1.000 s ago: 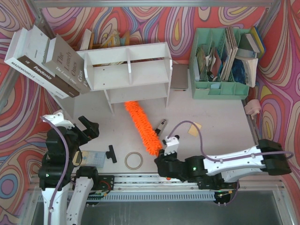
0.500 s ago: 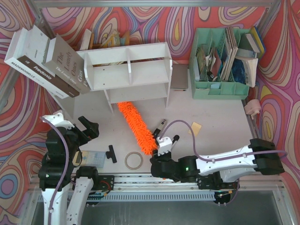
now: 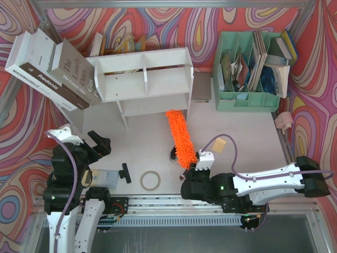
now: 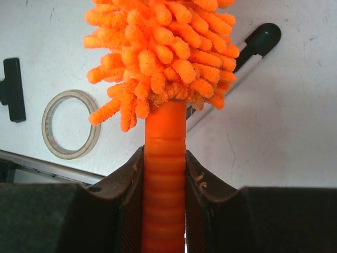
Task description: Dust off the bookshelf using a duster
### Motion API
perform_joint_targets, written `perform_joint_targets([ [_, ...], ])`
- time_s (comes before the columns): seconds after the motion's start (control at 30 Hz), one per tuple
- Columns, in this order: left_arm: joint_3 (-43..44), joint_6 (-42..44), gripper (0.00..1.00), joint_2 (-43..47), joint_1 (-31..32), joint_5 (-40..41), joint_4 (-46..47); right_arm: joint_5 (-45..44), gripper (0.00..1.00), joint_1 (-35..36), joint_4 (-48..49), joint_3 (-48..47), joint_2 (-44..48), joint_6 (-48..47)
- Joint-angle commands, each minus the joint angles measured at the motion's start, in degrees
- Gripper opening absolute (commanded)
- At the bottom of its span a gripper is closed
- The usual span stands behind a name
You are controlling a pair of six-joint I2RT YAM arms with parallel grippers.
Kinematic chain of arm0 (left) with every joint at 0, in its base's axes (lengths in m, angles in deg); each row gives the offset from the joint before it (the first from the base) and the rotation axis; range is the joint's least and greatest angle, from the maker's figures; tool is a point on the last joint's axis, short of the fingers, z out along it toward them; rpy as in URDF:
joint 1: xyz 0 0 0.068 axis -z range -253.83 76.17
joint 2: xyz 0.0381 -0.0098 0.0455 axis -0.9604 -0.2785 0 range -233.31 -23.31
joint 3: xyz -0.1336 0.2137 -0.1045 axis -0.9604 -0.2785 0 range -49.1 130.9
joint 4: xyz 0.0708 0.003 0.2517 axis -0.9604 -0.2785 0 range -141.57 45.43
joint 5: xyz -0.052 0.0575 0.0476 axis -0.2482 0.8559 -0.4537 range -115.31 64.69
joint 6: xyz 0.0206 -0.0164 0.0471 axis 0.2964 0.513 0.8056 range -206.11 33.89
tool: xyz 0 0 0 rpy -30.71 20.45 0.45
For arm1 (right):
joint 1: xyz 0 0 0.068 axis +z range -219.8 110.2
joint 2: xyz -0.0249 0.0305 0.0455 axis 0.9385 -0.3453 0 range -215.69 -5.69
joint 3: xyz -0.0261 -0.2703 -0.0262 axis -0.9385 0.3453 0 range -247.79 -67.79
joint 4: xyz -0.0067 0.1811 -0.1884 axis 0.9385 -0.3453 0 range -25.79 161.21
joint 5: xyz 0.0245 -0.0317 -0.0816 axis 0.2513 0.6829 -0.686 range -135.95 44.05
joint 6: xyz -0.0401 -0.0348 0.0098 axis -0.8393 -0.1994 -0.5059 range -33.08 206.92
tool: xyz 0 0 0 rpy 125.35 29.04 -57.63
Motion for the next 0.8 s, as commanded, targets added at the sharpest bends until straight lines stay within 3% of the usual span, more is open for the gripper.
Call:
perform_joint_targets([
  [0.0,-0.7,0.6,0.98,-0.1,-0.3,0.5,1.0,-4.5,0.0,-0.1,13.2,-0.1,-1.8,-10.9],
  [0.27,-0.8,0.6,0.98,0.0,-0.3,0.6,1.0,6.2,0.0,-0.1,35.4,-1.6,-8.6,-29.8],
  [0.43,-0.8,0.5,0.98,0.2,-0.3,0.8,1.0,8.7,0.0,0.0,39.0,-3.2,-12.2,-32.7],
  [0.57,-0.8,0.6,0.98,0.0,-0.3,0.7,1.0,3.6,0.0,-0.1,31.0,-4.7,-12.6,-23.9],
  [0.77,-0.8,0.6,0.98,-0.1,-0.3,0.6,1.0,-5.3,0.0,-0.1,18.2,1.3,-3.2,-4.9],
])
